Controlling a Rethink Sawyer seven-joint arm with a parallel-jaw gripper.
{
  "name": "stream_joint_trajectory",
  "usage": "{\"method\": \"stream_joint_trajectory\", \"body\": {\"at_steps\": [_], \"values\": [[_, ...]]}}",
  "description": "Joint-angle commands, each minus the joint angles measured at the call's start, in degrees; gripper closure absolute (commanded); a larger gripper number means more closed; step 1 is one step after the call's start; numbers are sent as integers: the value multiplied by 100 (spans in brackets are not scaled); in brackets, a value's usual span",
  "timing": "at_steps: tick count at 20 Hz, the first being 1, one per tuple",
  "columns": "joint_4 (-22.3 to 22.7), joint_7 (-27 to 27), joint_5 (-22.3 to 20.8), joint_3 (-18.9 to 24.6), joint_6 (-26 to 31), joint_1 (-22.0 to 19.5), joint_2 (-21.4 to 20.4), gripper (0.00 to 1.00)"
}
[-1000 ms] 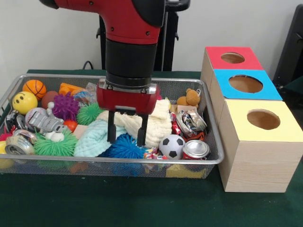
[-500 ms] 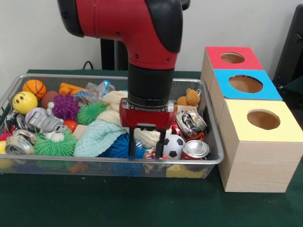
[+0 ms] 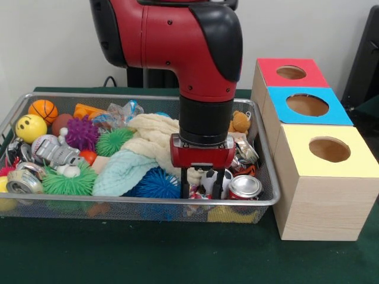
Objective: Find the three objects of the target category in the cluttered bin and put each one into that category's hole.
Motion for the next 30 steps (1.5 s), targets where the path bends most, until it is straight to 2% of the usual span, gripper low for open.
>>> {"method": "stream_joint_trajectory", "body": {"at_steps": [1, 8, 15, 20, 24, 30], "values": [[64, 611, -19, 588, -434, -37, 503, 0], [-75, 529, -114, 585, -730, -92, 719, 0], [-112, 696, -80, 526, -1016, -43, 830, 0], [-106, 802, -96, 464, -1245, -8, 839, 0], [-57, 1083, -36, 198, -1535, 194, 789, 0], [24, 984, -13, 278, -1419, 165, 686, 0]]}}
